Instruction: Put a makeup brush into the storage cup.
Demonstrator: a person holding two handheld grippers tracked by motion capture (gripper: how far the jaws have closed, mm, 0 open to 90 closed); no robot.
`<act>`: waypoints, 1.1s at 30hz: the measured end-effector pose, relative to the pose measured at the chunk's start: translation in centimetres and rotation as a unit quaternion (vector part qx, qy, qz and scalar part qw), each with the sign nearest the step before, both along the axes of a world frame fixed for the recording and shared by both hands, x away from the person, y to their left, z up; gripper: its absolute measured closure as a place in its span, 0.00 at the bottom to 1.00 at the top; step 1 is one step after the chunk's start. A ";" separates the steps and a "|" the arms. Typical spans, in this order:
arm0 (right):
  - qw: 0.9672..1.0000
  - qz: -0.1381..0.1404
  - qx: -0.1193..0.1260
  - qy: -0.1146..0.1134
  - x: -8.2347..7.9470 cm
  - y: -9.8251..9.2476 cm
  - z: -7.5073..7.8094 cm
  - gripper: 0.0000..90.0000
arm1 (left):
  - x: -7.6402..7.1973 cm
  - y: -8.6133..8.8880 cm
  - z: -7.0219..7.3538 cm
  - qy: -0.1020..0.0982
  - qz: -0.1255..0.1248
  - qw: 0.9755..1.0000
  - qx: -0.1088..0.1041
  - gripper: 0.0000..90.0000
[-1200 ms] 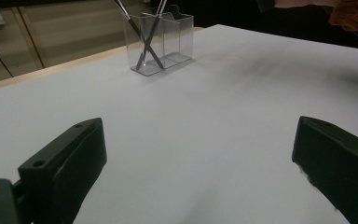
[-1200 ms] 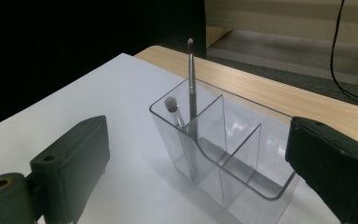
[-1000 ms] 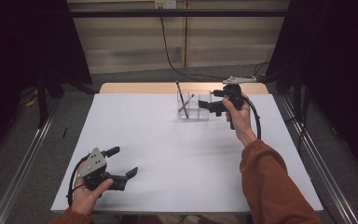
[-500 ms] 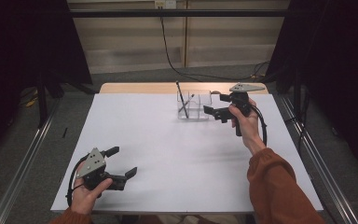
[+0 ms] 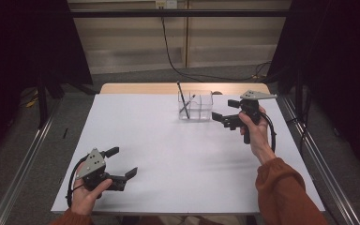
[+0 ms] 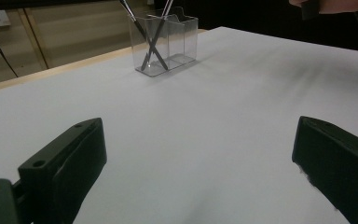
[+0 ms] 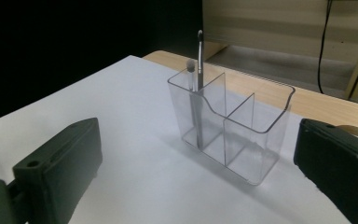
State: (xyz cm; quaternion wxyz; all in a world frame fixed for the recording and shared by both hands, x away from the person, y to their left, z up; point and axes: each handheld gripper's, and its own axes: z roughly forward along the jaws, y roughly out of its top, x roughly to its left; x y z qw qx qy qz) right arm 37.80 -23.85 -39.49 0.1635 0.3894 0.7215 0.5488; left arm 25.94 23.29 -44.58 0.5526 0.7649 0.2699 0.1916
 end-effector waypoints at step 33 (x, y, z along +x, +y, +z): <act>1.000 -0.007 -0.002 -0.017 -5.4 -1.5 -0.5 0.01 | -0.1 0.1 0.2 -0.001 0.011 1.000 -0.004 0.03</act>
